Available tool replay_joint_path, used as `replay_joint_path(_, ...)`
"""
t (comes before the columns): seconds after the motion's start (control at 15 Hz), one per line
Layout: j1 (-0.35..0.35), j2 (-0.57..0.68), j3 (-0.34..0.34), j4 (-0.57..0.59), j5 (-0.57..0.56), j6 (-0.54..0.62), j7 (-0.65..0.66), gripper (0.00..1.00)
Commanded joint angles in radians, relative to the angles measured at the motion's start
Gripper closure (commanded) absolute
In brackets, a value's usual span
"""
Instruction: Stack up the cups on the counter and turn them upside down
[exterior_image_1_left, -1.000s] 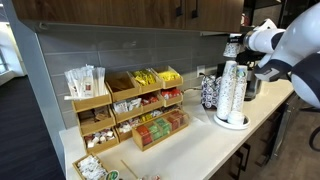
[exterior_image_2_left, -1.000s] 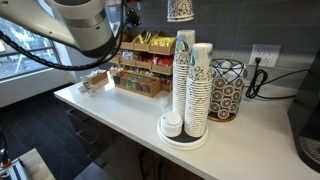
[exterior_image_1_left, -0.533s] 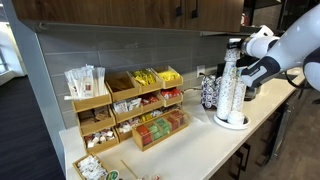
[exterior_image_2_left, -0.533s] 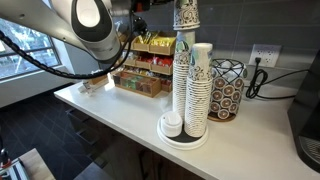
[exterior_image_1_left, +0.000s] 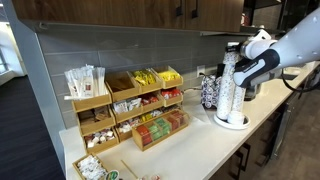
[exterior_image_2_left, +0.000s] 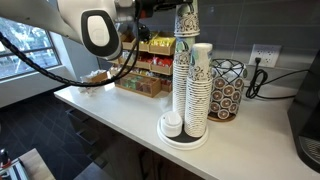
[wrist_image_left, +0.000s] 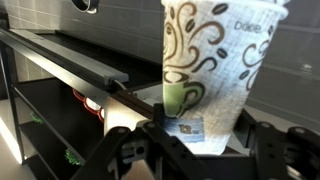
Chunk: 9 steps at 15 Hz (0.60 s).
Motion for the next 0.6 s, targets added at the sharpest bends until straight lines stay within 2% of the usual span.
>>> replay_joint_path(0.0,-0.008,0.040,0.018,-0.006,-0.029,0.015,-0.004,0.58)
replay_joint_path(0.27,-0.008,0.048,0.022,-0.010,-0.031,0.011,-0.007,0.56)
replay_joint_path(0.4,-0.010,0.048,0.025,-0.010,-0.031,0.010,-0.009,0.07)
replay_joint_path(0.53,-0.009,0.049,0.021,-0.011,-0.033,0.010,-0.009,0.06)
